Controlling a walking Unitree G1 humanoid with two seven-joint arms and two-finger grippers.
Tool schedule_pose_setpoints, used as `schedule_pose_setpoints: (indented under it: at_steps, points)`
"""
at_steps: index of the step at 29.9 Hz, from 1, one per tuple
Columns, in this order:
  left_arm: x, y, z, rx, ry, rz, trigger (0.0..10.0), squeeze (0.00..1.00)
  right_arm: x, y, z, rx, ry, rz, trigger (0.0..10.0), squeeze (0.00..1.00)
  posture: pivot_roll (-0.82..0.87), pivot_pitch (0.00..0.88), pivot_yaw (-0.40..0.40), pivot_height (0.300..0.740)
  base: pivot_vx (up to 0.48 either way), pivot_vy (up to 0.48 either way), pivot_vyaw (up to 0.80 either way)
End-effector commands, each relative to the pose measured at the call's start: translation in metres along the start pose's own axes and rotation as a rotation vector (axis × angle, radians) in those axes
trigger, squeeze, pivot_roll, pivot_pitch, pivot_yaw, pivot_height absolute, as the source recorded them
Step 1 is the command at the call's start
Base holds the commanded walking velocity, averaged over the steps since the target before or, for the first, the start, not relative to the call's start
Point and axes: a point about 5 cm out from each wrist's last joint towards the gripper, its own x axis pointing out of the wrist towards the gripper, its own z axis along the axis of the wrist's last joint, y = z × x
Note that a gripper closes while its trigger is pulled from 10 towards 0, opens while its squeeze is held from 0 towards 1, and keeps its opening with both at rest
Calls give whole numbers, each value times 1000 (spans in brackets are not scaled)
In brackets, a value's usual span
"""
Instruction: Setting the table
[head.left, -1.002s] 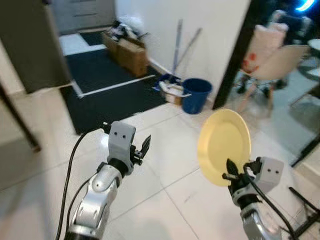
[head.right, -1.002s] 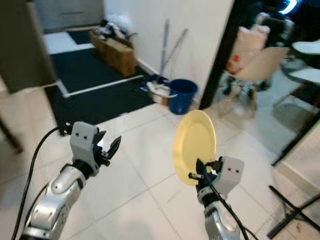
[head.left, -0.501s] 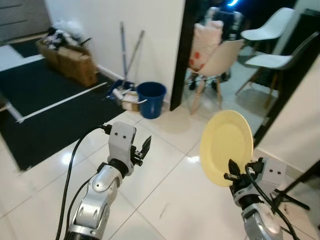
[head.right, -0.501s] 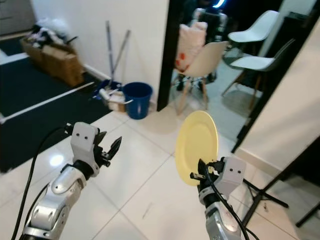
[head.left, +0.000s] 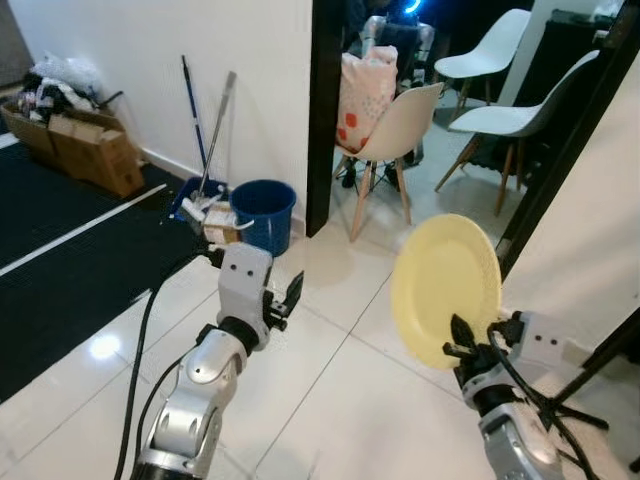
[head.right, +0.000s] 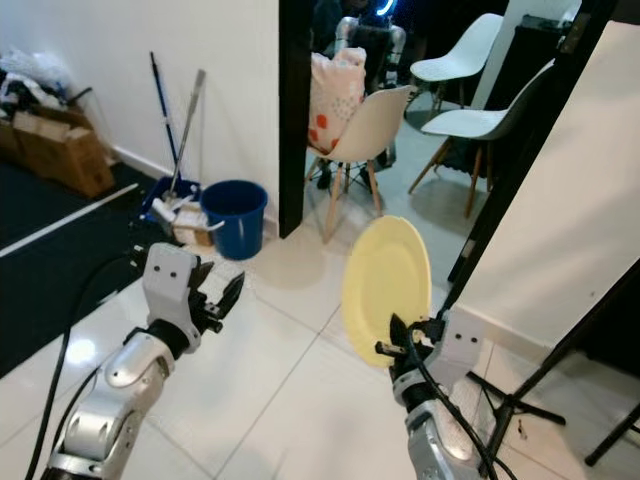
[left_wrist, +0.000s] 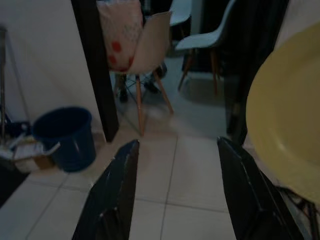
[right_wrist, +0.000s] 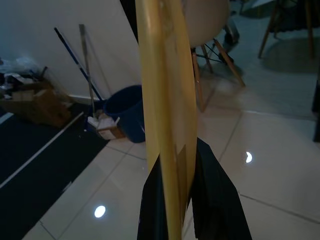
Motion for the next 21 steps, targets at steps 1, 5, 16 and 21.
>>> schedule_pose_setpoints:
  at_steps: [1, 5, 16, 21]
  points:
    - [-1, 1, -4, 11, 22, 0, 10000, 0, -1, 2, 2, 0, -8, 8, 10000, 0, 69, 86, 66, 740, 480, 0, 0]
    - [-1, 1, -4, 10, 25, 3, 10000, 0, 0, 5, 2, -13, -2, 25, 10000, 0, 68, 87, 65, 740, 480, 0, 0]
    - [-2, 2, -6, 6, 38, 14, 10000, 0, 1, 14, 0, -18, 12, 62, 10000, 0, 72, 89, 61, 740, 432, 0, 0]
    - [-2, 2, -6, 5, 40, 18, 10000, 0, 1, 15, -1, -18, 14, 68, 10000, 0, 73, 89, 60, 740, 336, 0, 0]
